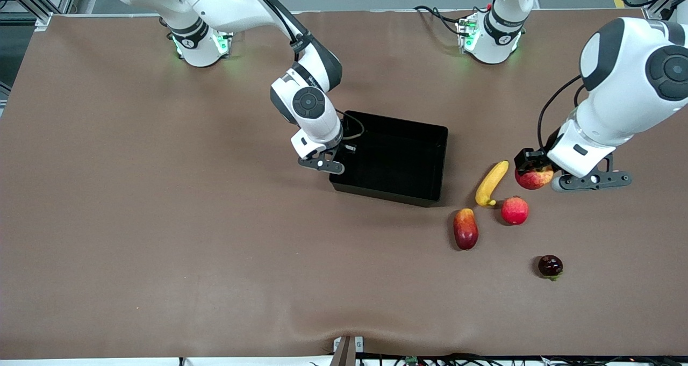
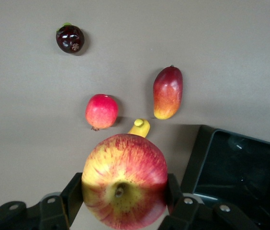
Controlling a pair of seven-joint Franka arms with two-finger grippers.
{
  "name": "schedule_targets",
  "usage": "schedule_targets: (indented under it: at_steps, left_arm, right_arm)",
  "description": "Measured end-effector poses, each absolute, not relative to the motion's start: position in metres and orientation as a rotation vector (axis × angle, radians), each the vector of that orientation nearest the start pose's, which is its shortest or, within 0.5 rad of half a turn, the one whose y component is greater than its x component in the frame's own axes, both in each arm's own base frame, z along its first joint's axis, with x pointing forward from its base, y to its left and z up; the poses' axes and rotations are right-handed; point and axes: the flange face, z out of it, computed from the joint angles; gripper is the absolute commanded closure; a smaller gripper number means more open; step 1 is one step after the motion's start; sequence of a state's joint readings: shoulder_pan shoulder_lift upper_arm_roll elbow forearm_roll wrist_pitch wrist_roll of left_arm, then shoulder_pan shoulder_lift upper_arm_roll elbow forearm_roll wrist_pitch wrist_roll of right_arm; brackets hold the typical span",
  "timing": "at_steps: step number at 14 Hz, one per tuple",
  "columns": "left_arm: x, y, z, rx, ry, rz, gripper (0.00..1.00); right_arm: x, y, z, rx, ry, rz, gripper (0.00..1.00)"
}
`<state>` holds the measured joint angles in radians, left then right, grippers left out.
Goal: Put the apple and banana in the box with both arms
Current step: 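Push the box further with the right gripper while the left gripper carries the apple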
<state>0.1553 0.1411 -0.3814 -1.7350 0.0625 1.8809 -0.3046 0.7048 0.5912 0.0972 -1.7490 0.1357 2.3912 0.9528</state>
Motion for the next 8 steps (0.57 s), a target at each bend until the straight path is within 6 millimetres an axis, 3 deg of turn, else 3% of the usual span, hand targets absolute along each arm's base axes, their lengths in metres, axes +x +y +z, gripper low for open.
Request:
schedule_targets:
  at_steps: [8]
  left_arm:
    - [0.596, -0.146, 0.492, -3.146, -0.175, -0.017, 1.00]
  right_arm:
    - [0.475, 0.477, 0.246, -2.972, 0.413, 0.109, 0.00]
